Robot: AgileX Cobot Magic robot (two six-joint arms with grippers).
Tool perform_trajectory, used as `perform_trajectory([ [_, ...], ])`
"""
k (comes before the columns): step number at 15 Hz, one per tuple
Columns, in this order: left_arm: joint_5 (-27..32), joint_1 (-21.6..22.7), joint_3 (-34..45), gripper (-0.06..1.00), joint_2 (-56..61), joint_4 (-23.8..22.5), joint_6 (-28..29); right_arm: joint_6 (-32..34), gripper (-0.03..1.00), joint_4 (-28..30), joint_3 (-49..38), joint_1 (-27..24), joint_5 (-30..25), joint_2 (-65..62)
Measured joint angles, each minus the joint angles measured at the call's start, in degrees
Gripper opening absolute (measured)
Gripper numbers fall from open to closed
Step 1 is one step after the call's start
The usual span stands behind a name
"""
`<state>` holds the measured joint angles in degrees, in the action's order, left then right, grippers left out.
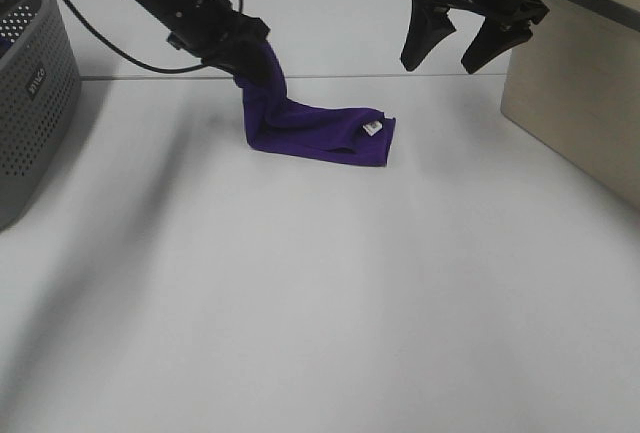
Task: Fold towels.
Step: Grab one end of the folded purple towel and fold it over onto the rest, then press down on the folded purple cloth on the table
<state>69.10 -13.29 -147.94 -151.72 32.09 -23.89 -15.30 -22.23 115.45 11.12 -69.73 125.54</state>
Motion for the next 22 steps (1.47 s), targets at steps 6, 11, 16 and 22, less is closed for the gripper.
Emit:
perform_trajectory([
  [6, -2.64, -7.79, 0.0, 0.02, -3.04, -1.38, 0.06, 0.06, 0.87, 0.0, 0.0, 0.0, -0.06, -3.95],
  [11, -10.26, -11.0, 0.0, 0.55, -4.98, 6.7, 0.34, 0.06, 0.87, -1.38, 0.0, 0.0, -0.06, -3.95],
  [16, -10.94, -10.94, 0.0, 0.66, -4.13, 9.68, -2.35, 0.06, 0.87, -1.66, 0.0, 0.0, -0.06, -6.19],
  [22, -9.74, -2.98, -0.11, 0.66, 4.18, -5.61, 4.87, -8.31, 0.87, -4.41, 0.0, 0.0, 0.29, -6.76],
])
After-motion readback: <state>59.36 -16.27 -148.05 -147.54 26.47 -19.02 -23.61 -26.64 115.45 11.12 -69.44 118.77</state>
